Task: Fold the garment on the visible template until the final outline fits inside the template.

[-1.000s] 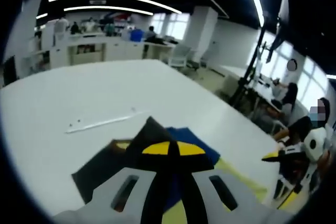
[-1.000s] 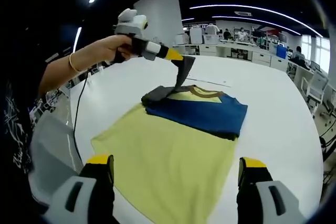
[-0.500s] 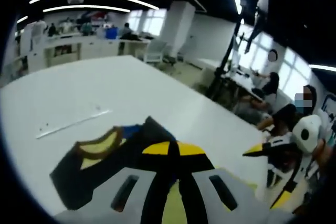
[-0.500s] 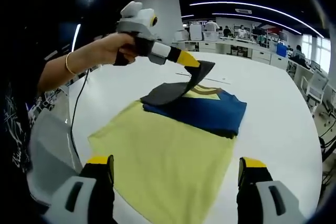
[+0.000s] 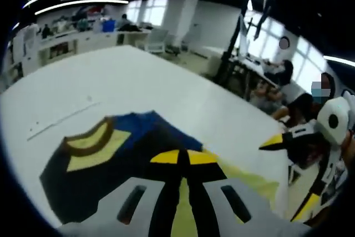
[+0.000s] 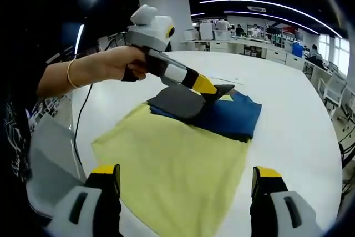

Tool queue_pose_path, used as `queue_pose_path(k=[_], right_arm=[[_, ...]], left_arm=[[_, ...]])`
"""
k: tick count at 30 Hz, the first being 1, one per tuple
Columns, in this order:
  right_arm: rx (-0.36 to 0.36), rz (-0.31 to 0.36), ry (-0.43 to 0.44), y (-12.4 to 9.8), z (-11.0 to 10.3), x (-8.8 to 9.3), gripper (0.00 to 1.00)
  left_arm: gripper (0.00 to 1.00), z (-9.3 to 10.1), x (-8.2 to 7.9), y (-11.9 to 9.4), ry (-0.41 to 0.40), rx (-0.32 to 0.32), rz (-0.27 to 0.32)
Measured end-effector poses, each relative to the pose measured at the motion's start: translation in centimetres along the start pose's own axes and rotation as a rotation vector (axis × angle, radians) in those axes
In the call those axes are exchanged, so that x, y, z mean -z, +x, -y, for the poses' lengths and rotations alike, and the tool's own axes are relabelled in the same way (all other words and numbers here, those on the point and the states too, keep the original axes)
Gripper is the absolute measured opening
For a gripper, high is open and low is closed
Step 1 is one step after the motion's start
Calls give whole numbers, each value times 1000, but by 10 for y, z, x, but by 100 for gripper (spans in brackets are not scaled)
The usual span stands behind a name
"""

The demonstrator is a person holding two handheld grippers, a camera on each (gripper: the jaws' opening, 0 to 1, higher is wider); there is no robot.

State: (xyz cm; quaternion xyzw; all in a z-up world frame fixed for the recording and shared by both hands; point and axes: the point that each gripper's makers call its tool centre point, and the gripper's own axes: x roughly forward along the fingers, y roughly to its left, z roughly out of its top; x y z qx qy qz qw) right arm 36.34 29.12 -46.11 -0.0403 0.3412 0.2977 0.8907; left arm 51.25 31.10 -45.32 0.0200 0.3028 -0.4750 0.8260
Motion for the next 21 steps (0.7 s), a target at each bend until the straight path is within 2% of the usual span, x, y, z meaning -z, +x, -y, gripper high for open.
queue_pose_path(k=[4, 10, 15, 21], right_arm=[[6, 3, 6, 0, 2, 1, 99], [16, -3, 9, -2, 7, 5, 99], [25, -3, 17, -1, 10, 8, 99], [40, -1, 34, -3, 15, 12, 99]], left_arm=[[0, 3, 12, 14, 16, 18, -23], [1, 8, 28, 33, -4, 38, -51], [2, 12, 36, 45, 37, 44, -69], [18, 20, 36, 51, 70, 80, -48]])
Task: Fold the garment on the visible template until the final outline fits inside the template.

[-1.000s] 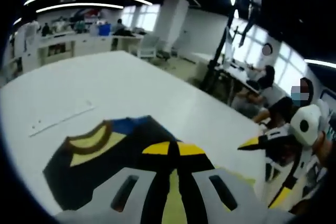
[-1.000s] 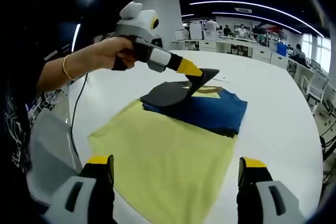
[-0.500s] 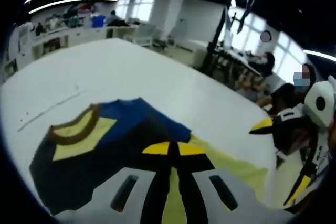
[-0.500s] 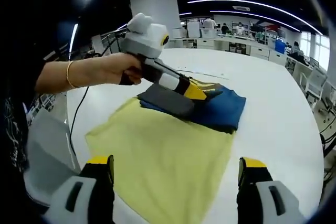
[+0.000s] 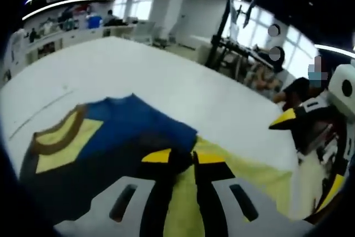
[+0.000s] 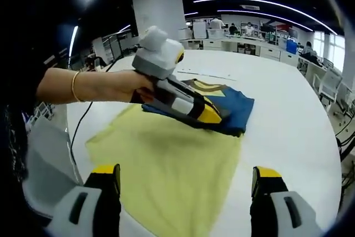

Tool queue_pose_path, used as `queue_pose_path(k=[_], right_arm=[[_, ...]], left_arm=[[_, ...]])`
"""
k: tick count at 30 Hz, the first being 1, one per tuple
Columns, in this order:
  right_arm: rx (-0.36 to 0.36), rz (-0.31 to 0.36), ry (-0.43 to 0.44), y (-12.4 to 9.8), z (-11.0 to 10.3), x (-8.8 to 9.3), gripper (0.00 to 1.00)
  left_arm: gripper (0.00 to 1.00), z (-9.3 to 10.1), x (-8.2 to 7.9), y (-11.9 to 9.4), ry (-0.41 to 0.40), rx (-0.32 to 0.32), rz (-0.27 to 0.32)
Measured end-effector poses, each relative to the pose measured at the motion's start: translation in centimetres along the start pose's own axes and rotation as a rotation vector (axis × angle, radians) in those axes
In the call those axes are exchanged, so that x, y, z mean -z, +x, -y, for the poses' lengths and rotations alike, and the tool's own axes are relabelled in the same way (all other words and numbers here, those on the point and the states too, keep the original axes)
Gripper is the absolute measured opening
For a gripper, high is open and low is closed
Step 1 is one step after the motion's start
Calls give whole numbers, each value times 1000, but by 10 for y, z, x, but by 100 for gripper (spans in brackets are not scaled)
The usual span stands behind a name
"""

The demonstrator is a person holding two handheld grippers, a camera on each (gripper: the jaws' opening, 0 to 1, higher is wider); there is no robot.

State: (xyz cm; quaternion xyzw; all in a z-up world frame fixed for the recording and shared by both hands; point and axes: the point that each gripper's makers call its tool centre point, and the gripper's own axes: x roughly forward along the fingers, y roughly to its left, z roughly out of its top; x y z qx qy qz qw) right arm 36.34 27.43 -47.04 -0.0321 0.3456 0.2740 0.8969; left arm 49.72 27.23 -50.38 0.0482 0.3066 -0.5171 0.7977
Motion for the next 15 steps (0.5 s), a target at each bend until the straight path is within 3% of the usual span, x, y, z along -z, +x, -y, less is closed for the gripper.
queue_pose_path(k=[6, 11, 15], right_arm=[[2, -3, 5, 1, 0, 1, 99], [0, -2, 7, 2, 0, 1, 99], [4, 7, 13, 2, 1, -2, 99]], left_arm=[[38, 3, -7, -4, 32, 0, 36], [43, 1, -10, -11, 36, -7, 46], [63, -10, -15, -20, 43, -63, 67]])
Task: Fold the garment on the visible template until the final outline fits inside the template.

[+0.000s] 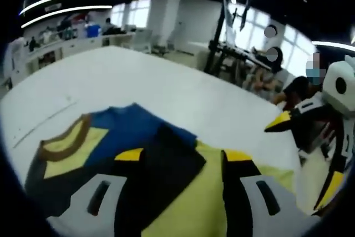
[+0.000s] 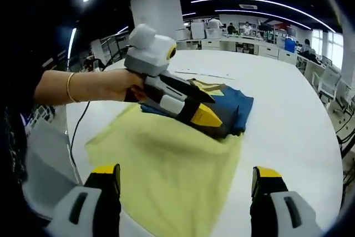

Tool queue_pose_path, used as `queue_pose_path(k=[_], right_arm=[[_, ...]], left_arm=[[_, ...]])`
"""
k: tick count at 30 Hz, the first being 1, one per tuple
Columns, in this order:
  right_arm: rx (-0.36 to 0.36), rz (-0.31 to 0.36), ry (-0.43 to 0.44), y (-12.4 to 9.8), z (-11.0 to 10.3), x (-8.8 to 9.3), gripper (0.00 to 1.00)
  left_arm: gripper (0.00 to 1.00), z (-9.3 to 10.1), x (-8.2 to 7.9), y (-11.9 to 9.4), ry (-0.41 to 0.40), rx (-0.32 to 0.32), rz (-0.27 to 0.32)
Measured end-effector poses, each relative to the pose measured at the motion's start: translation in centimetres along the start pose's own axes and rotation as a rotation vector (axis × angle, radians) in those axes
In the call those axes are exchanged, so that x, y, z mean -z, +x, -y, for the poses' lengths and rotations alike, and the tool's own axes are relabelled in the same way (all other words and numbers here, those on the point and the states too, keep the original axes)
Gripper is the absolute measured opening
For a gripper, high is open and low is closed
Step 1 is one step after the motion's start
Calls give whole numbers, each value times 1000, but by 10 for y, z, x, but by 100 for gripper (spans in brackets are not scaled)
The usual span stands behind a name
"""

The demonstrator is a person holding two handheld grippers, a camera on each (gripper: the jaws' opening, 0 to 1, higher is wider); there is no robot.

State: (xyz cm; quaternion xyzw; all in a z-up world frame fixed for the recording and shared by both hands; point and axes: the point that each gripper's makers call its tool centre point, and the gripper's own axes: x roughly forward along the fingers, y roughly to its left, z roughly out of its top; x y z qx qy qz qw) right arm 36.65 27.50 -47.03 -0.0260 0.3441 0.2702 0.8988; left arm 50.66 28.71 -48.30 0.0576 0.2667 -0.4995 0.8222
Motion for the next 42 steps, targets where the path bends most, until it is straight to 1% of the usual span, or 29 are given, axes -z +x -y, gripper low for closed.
queue_pose_path(k=[3, 6, 8, 11, 13, 15, 18, 20, 23, 27, 31, 34, 36, 40, 42], right_arm=[[3, 8, 6, 0, 2, -1, 99], [12, 21, 2, 1, 6, -6, 99], [13, 21, -5, 2, 7, -8, 99], [9, 25, -15, 5, 8, -15, 99], [7, 29, -18, 5, 9, -17, 99], [5, 29, -18, 6, 8, -19, 99], [3, 32, -21, 5, 7, -22, 99], [5, 35, -16, 4, 8, -23, 99], [13, 38, -12, 2, 9, -25, 98], [22, 37, -9, -1, 11, -25, 97], [22, 33, -12, -4, 8, -24, 97], [21, 23, -13, -6, 5, -21, 96], [21, 11, -11, -9, 4, -18, 96], [25, -2, -9, -13, 1, -13, 95], [22, -12, 0, -16, 0, -8, 94]], left_arm=[[79, -7, -5, -8, 4, -32, 22], [93, -18, -12, -20, 15, -74, 43], [98, -23, -15, -26, 6, -89, 54], [99, -31, -20, -43, -14, -107, 74], [99, -35, -21, -51, -14, -117, 79], [99, -40, -23, -64, -27, -129, 83], [99, -44, -23, -80, -33, -144, 85], [99, -47, -25, -92, -31, -161, 97], [99, -49, -23, -106, -31, -175, 103], [99, -51, -14, -129, -21, -199, 100], [99, -52, -2, -152, -3, -221, 82], [99, -50, 6, -169, 0, -234, 82], [99, -49, 11, -177, 0, -239, 82], [98, -47, 29, -192, 21, -246, 38], [98, -47, 37, -200, 21, -254, 28]])
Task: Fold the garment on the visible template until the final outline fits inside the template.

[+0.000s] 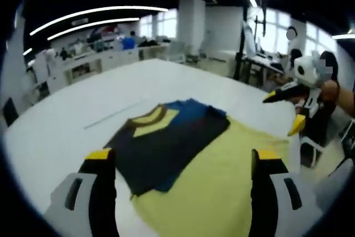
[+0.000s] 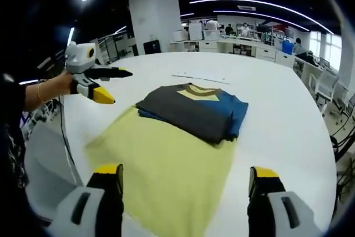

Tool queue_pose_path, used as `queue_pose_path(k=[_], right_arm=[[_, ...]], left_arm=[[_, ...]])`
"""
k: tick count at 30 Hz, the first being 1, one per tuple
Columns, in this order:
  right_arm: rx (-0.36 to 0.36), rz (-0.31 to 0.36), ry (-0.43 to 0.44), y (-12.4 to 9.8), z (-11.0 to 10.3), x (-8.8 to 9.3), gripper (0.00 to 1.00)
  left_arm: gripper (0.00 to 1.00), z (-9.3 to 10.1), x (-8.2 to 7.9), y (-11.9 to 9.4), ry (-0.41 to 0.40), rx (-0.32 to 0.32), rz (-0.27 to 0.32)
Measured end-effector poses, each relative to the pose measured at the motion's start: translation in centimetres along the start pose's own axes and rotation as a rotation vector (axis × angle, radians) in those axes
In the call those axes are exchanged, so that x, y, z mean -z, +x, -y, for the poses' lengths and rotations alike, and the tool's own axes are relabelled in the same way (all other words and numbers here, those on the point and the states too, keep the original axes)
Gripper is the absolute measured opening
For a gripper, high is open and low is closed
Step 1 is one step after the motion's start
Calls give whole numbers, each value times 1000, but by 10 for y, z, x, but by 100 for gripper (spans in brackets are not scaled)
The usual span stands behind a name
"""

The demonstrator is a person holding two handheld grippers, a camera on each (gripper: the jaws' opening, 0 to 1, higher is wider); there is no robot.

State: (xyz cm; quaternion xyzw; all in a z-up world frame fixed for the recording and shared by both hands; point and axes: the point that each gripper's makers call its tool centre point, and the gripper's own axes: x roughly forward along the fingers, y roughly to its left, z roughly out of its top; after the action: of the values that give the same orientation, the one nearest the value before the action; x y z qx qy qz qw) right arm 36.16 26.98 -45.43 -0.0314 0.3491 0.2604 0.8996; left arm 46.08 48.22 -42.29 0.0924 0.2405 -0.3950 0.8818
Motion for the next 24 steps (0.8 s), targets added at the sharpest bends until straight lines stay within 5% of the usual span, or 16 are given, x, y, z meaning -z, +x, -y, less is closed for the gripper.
queue_pose_path(k=[15, 24], right_arm=[[4, -75, 63, -10, -16, 44, 86], [19, -150, 83, -14, -23, 70, 75]], left_arm=[[88, 7, 81, -58, -66, -34, -100], [76, 17, 106, -74, -142, -66, -131]])
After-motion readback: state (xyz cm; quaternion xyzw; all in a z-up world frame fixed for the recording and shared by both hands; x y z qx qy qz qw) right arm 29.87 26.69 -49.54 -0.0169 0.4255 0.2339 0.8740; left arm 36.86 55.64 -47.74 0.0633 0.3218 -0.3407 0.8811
